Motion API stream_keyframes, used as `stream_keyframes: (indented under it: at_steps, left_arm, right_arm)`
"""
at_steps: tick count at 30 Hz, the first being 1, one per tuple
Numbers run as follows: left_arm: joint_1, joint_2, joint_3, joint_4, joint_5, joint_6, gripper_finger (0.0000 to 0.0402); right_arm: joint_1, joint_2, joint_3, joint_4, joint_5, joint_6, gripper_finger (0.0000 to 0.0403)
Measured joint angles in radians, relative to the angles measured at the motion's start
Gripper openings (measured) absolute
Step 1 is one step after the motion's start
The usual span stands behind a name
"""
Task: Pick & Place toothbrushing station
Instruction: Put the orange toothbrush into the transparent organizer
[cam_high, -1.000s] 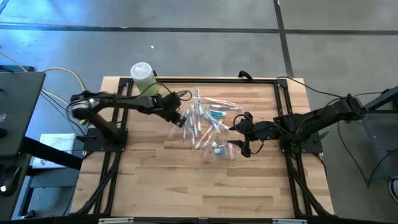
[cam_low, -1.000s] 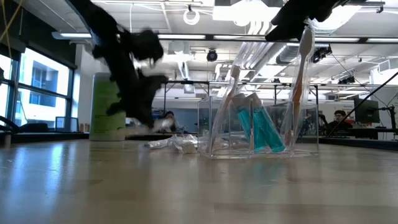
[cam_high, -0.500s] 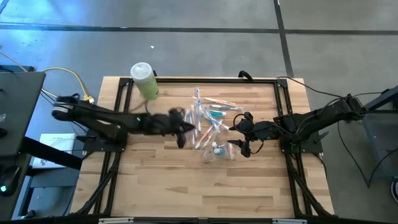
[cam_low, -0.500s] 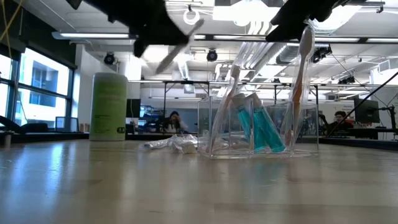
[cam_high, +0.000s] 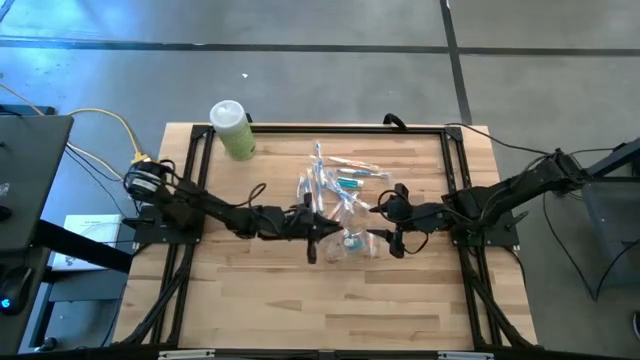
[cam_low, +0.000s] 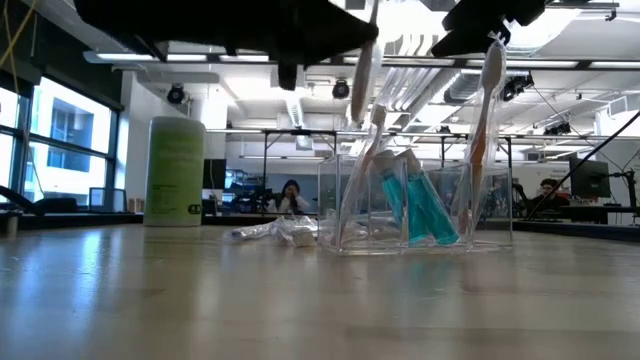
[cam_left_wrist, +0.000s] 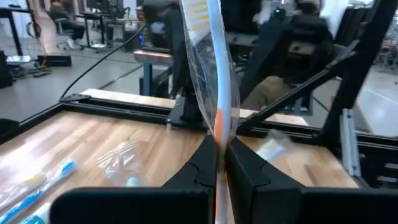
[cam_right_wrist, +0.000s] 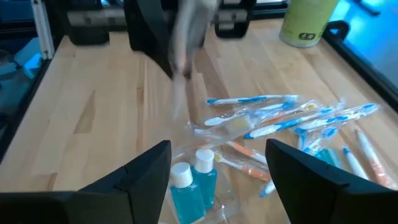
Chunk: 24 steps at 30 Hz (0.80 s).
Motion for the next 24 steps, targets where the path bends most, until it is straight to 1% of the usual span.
stream_keyframes:
  at_steps: [3,6,9,12,15,18,24]
  left_arm:
    - [0.026,0.02,0.0,0.003,0.011,-0.014,0.0006]
    - [0.047,0.028,0.001,-0.023,0.061,-0.047,0.0006]
    - [0.047,0.028,0.001,-0.047,0.088,-0.053,0.0006]
    - [0.034,0.028,0.001,-0.082,0.088,-0.049,0.0006]
    - [0.023,0.031,0.001,-0.079,0.081,-0.038,0.0006]
    - [0.016,0.049,0.001,-0.071,0.052,-0.03,0.0006]
    - [0.016,0.104,0.001,-0.074,0.048,-0.052,0.0006]
  right_arm:
    - [0.013,0.0,0.0,0.0,0.024,0.0,0.0254]
    - [0.019,0.0,0.0,0.0,0.025,0.0,0.0254]
    - [0.019,0.0,0.0,0.0,0.026,0.0,0.0254]
    - [0.018,0.0,0.0,-0.001,0.026,0.0,0.0254]
    - [0.018,0.0,0.0,-0.001,0.025,0.0,0.0254]
    - [0.018,0.0,0.0,-0.001,0.023,0.0,0.0254]
    - [0.018,0.0,0.0,-0.006,0.023,0.0,0.0254]
